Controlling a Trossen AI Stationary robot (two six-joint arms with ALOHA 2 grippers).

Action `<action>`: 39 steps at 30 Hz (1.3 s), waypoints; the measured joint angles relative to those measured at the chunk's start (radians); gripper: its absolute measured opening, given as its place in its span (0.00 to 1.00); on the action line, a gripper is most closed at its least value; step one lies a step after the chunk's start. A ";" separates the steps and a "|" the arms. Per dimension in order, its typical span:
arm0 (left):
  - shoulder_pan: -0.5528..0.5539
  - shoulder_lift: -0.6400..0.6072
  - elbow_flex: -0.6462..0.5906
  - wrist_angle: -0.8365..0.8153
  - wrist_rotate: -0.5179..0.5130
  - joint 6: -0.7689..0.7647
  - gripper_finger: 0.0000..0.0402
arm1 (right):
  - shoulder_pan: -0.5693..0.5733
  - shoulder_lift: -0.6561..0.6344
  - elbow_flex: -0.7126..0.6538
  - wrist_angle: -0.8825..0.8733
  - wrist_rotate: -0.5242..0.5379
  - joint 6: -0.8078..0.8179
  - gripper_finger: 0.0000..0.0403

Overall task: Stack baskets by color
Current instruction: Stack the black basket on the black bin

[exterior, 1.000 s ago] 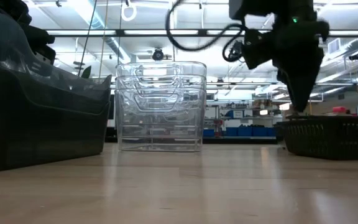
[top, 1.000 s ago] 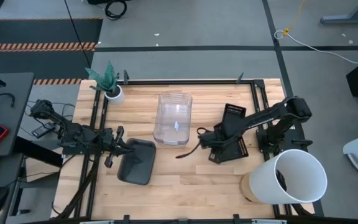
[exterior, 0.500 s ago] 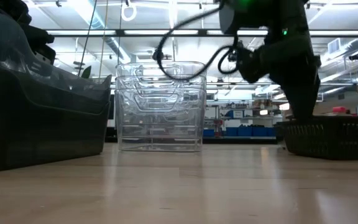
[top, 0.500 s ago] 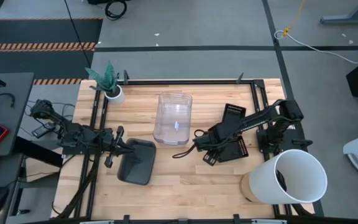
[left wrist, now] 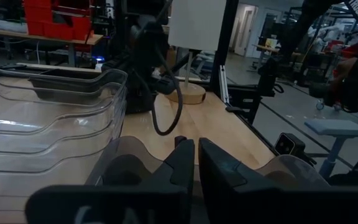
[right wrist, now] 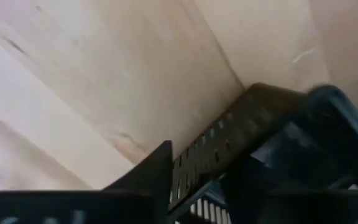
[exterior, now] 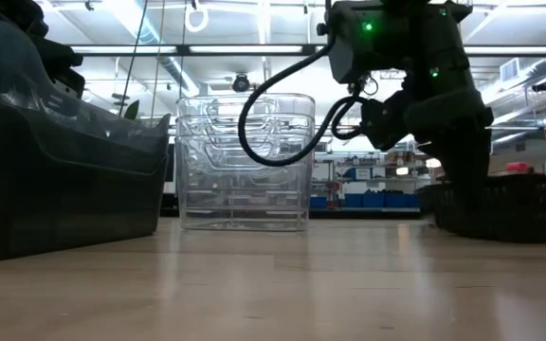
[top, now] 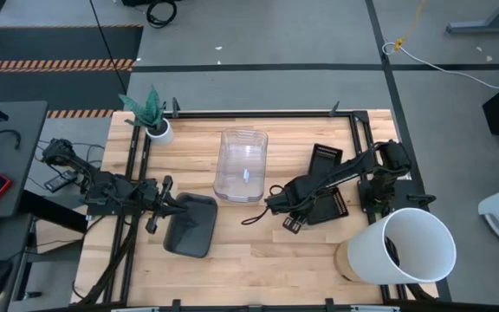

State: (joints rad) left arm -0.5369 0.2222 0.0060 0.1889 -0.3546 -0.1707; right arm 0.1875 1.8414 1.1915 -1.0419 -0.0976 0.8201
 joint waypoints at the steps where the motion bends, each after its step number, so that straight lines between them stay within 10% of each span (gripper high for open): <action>1: 0.000 0.000 0.000 0.000 0.000 0.000 0.07 | 0.000 0.000 0.000 -0.003 -0.007 0.000 0.28; 9: 0.000 0.000 0.000 0.000 0.000 0.000 0.09 | 0.016 -0.035 0.000 -0.063 -0.061 0.012 0.02; 23: 0.000 0.000 0.000 0.001 0.000 0.000 0.08 | 0.050 -0.303 0.000 -0.201 0.058 0.133 0.02; 32: 0.000 0.000 0.000 0.001 0.000 0.000 0.07 | -0.072 -0.321 0.000 -0.325 0.373 -0.239 0.01; 39: 0.000 0.000 0.000 0.000 0.000 0.000 0.07 | -0.261 -0.321 -0.021 -0.234 0.415 -0.467 0.01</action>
State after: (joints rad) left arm -0.5369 0.2222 0.0063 0.1894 -0.3542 -0.1711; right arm -0.0731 1.5201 1.1701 -1.2756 0.3172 0.3534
